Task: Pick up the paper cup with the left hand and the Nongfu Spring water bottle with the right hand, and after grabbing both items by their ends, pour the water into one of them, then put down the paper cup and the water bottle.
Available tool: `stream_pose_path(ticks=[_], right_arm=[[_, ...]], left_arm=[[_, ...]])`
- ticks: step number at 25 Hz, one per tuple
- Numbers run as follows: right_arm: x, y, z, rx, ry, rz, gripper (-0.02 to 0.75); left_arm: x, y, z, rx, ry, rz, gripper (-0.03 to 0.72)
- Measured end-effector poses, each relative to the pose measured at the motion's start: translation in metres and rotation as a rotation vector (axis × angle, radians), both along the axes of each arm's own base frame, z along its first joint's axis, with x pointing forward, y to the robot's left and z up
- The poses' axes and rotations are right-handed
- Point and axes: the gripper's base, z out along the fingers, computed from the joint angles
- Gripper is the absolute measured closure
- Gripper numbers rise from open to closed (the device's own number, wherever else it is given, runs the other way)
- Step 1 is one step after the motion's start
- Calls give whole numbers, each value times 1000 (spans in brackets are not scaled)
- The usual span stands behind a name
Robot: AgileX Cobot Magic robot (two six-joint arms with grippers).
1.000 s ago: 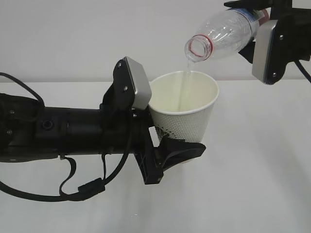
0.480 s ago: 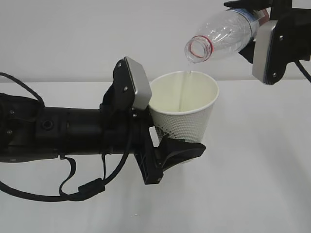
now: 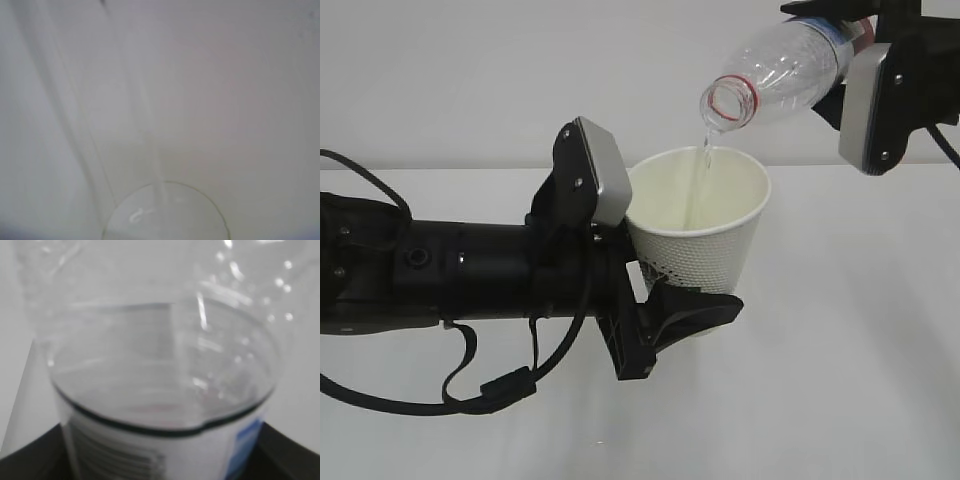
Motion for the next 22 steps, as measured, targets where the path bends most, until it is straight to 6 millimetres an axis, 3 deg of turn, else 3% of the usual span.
stream_pose_path(ticks=[22], right_arm=[[0, 0, 0, 0, -4, 3, 225]], left_arm=[[0, 0, 0, 2, 0, 1, 157]])
